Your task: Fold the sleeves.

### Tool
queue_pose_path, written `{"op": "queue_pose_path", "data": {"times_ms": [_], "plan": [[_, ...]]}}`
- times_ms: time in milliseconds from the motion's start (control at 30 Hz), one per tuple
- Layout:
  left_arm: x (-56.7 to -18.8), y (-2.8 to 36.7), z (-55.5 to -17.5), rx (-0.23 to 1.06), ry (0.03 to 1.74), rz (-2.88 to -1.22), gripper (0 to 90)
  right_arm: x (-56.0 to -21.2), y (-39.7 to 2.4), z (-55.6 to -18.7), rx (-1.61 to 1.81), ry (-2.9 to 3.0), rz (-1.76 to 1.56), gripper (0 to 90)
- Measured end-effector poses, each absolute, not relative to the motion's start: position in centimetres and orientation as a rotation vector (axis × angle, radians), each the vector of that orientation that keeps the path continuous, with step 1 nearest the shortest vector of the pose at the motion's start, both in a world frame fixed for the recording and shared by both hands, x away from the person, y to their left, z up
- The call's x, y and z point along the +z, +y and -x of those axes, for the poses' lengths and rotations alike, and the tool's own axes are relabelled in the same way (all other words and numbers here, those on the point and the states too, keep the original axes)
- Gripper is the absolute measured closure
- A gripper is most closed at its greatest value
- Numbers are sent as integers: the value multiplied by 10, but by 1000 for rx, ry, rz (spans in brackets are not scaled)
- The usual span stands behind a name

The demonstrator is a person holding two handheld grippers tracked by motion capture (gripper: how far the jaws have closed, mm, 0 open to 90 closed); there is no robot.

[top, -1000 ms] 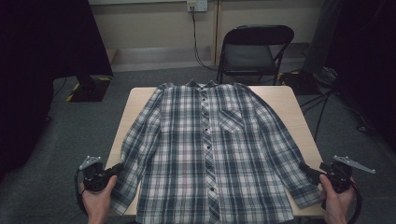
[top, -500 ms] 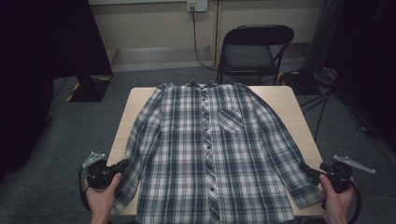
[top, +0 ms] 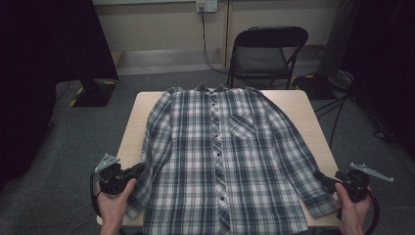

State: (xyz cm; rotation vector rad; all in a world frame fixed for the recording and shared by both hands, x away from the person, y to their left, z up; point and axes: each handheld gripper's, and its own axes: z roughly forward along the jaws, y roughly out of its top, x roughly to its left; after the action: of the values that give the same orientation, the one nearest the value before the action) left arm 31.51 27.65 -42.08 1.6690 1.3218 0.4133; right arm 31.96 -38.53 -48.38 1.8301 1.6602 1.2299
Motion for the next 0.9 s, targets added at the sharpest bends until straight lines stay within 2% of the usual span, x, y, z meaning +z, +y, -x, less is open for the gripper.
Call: {"op": "queue_pose_path", "data": {"times_ms": [400,700,900], "plan": [[-407,231,-327,382,1215,-1740,875,-484,-386,-320,1242,1658,-1839,21],[-419,198,-334,316,1160,-1811,875,-484,-386,-320,1246,1660,-1840,21],[-413,167,-345,288,1081,-1882,875,-485,-385,-321,1235,1666,-1845,20]]}}
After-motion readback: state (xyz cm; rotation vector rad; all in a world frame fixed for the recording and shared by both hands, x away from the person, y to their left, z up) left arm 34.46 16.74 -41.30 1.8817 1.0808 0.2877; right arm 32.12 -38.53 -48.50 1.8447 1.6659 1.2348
